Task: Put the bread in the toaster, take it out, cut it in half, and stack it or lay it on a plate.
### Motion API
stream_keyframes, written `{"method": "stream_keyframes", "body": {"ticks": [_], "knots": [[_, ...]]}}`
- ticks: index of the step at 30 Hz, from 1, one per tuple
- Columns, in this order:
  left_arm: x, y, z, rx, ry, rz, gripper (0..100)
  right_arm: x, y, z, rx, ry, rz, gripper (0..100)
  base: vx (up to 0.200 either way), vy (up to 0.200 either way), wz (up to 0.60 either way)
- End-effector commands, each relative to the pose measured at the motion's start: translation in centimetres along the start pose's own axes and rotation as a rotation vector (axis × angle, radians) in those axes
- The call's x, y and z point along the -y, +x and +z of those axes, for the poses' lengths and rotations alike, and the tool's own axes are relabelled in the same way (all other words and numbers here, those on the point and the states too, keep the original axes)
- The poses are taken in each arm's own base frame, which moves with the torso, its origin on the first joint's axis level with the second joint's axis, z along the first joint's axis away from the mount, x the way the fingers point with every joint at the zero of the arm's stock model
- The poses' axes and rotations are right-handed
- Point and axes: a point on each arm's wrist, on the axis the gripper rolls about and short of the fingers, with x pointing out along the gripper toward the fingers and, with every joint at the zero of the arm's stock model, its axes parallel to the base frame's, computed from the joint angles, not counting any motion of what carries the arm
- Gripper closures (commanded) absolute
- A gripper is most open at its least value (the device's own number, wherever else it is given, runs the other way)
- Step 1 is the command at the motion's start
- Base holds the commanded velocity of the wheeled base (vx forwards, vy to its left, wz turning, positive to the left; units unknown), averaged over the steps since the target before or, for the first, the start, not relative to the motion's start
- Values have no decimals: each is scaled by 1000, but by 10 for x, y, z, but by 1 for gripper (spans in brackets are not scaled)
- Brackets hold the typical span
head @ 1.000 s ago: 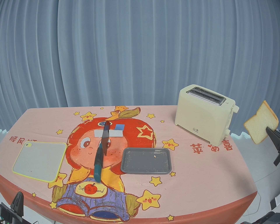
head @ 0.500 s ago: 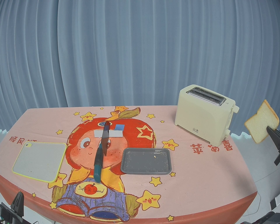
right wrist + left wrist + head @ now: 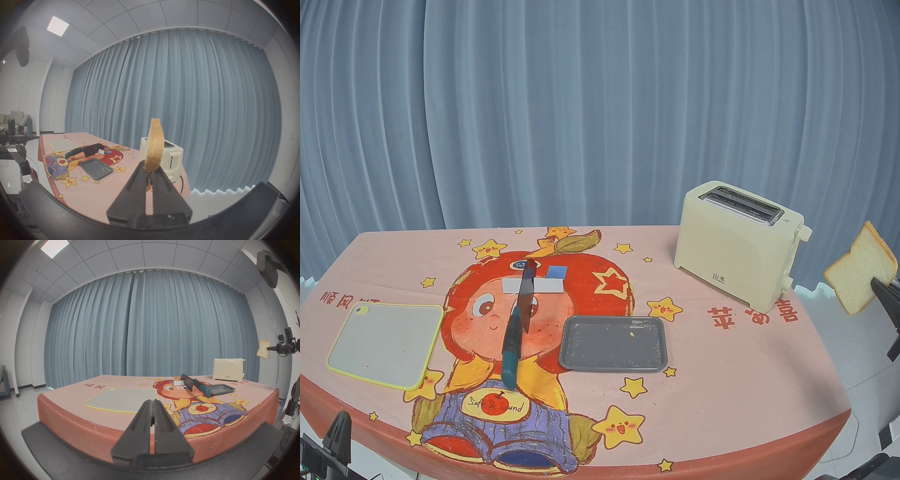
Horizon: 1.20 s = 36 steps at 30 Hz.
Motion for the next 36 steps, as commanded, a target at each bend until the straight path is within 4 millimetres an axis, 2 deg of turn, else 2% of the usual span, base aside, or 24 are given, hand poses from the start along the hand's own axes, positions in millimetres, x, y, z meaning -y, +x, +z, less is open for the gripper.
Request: {"method": "stream_keyframes", "body": {"ticks": [1, 4, 9, 18, 23, 32, 36], "knots": [[0, 0, -5, -3, -2, 4, 100, -2, -3, -1, 5, -6, 4, 100, 0, 0, 0], [0, 0, -5, -1, 1, 0, 100, -3, -6, 3, 31, -16, 16, 100, 0, 0, 0], [0, 0, -5, -1, 0, 0, 100, -2, -1, 9, 38, -20, 53, 100, 0, 0, 0], [0, 0, -5, -1, 0, 0, 100, -2, 6, 0, -11, 3, 80, 100, 0, 0, 0], [0, 0, -5, -1, 0, 0, 100, -4, 6, -11, -52, 24, 90, 100, 0, 0, 0], [0, 0, -5, -1, 0, 0, 100, 5, 25, -9, -95, 47, 109, 100, 0, 0, 0], [0, 0, -5, -1, 0, 0, 100, 12, 39, -3, -110, 57, 112, 100, 0, 0, 0]]}}
